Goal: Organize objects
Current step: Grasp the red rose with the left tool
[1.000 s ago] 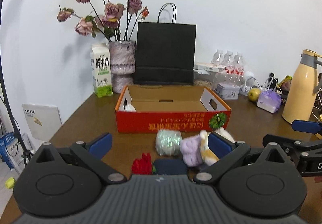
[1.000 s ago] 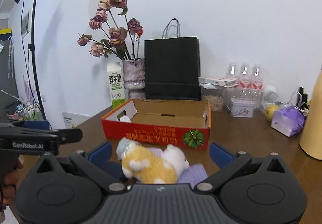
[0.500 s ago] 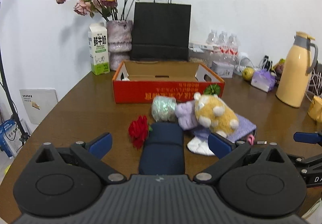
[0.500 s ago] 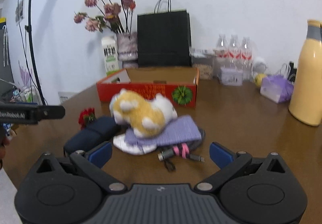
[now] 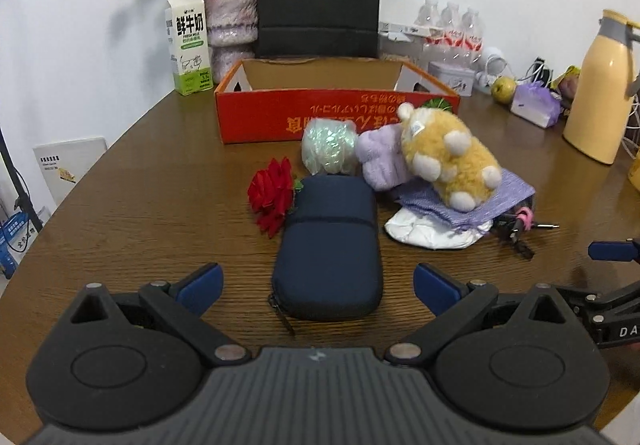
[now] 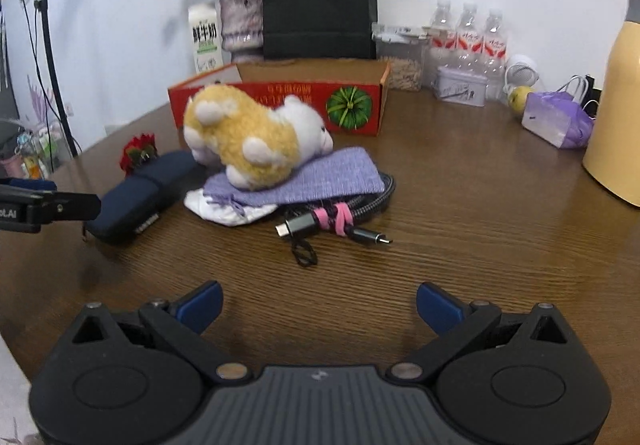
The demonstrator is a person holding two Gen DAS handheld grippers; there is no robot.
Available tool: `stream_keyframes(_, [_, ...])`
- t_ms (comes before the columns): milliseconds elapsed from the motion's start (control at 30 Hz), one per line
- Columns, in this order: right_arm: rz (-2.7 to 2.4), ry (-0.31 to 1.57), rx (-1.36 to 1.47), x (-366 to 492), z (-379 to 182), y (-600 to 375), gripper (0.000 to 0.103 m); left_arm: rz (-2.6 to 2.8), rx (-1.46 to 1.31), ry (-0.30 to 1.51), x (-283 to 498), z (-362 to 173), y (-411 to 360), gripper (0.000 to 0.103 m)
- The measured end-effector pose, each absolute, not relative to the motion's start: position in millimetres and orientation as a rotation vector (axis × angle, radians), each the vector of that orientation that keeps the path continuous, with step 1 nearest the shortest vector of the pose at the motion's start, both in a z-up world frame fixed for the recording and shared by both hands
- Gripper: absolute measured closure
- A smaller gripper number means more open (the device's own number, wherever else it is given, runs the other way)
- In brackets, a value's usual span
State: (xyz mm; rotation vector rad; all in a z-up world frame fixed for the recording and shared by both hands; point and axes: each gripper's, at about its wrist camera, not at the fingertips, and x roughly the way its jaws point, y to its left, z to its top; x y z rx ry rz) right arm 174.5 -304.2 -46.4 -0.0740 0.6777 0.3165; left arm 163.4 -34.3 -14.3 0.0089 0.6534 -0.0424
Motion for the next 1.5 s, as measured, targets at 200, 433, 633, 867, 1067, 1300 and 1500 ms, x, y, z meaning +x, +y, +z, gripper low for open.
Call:
stream_keyframes(200, [0.315,0.694,-0.099,195.4,-58.1,-299.4,0.000,-0.006,-0.007,0.654,181.0,-16.1,-26.8,0.000])
stream_keyframes(433, [0.316,0.680,-0.100,205.8,-59.2,-297.3,0.000,0.086,-0.046,0.584,204.9,-8.7,-15.0,0.000])
stream_keyframes(633, [0.320,0.682,-0.102,206.3,-58.8,-297.7,0.000,0.161,-0.060,0.595,239.3,-9.8,-5.6,0.000])
stream_keyframes(867, [0.320,0.682,-0.101,206.3,-58.7,-297.5,0.000,0.168,-0.136,0.660,265.9,-25.4,10.6,0.008])
stream_keyframes(1067, [0.317,0.682,-0.098,206.8,-58.7,-297.1,0.000,0.040,-0.237,0.684,272.8,-29.2,21.9,0.068])
stream_keyframes(1300, [0.312,0.681,-0.097,207.2,-59.1,-297.0,0.000,0.084,-0.170,0.616,258.1,-26.1,23.8,0.070])
stream_keyframes(1500, [0.315,0.680,-0.094,207.1,-59.2,-297.6,0.000,0.113,-0.076,0.531,235.5,-18.4,24.7,0.070])
